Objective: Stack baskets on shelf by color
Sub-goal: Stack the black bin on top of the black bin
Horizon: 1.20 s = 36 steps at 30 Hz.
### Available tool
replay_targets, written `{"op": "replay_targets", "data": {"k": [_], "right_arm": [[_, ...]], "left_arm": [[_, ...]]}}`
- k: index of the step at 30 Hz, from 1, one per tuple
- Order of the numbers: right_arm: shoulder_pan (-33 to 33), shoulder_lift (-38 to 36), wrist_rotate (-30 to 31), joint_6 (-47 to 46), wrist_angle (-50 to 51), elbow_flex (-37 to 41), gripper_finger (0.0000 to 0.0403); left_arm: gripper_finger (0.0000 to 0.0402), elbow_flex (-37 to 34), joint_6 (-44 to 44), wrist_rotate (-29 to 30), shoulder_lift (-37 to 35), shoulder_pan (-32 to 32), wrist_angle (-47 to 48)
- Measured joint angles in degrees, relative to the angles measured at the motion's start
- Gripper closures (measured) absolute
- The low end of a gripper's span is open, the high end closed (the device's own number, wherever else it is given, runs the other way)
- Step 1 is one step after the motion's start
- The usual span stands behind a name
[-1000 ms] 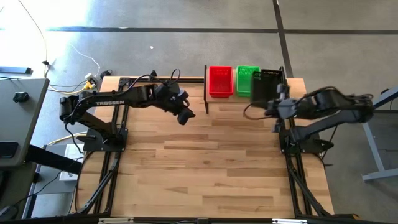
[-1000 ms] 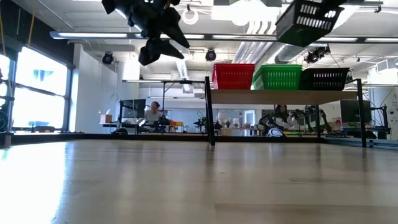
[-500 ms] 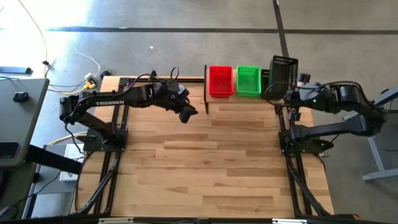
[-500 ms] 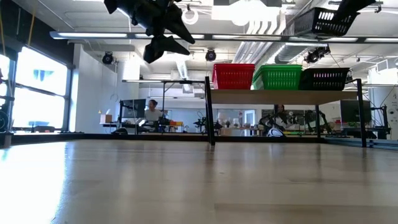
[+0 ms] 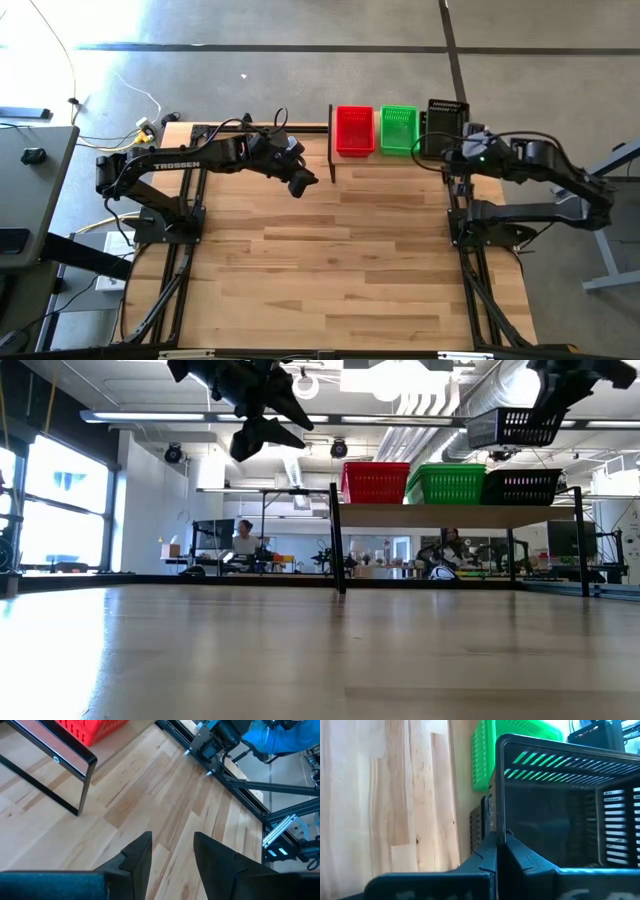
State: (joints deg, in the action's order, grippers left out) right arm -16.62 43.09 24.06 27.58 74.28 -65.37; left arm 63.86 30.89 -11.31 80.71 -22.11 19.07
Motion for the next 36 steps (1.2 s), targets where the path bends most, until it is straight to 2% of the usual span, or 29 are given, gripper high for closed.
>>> {"op": "replay_targets", "data": {"k": [11, 17, 21, 26, 36], "right_arm": [[-9.06, 1.47, -0.71, 8.95, -6.51, 0.65, 0.0403], [-15.81, 2.68, -7.71, 12.30, -7.16, 0.65, 0.0403], [-20.01, 2.89, -10.12, 14.81, -6.75, 0.65, 0.0403], [-25.04, 3.94, -16.96, 16.18, -5.16, 0.65, 0.0403], [-29.80, 7.28, -19.65, 19.73, -3.75, 0.63, 0.0403]], "left_arm": [[0.0267, 0.00, -0.02, -0.05, 0.02, 0.00, 0.04], [0.0267, 0.00, -0.48, -0.09, 0.02, 0.00, 0.11], [0.0267, 0.00, -0.55, -0.14, 0.02, 0.15, 0.17], [0.0267, 0.00, -0.66, -0.20, 0.02, 0.15, 0.34], [0.0267, 0.00, -1.11, -0.18, 0.02, 0.15, 0.39]]}}
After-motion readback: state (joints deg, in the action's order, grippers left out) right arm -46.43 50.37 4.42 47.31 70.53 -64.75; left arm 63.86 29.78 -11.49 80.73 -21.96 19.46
